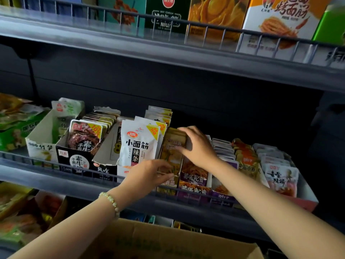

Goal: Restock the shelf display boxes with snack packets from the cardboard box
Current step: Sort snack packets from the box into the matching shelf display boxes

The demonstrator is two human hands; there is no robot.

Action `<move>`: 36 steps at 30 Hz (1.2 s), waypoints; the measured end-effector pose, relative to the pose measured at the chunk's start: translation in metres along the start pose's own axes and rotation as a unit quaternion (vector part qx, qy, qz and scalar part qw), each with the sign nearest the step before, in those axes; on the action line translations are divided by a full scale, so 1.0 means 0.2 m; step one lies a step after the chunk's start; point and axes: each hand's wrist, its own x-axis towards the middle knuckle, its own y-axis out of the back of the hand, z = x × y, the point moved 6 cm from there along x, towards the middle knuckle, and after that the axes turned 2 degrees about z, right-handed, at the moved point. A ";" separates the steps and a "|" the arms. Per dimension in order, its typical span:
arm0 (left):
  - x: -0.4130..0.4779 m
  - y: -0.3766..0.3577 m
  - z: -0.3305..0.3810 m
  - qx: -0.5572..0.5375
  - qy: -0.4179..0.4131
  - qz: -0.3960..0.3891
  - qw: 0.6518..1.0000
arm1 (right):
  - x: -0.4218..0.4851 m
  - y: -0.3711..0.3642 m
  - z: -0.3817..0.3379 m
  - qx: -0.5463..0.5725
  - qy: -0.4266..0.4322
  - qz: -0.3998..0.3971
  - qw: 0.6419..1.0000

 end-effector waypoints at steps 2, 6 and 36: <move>-0.10 0.00 0.07 -0.026 0.005 0.030 0.999 | -0.16 0.09 -0.04 0.062 0.003 0.002 0.998; -0.36 -0.10 0.19 -0.069 0.007 -0.014 0.998 | -0.60 0.16 -0.04 0.088 -0.010 -0.050 0.995; -1.20 -1.41 0.12 -0.064 0.212 -0.366 0.904 | -1.53 -0.12 0.24 -0.089 -0.149 -0.190 0.966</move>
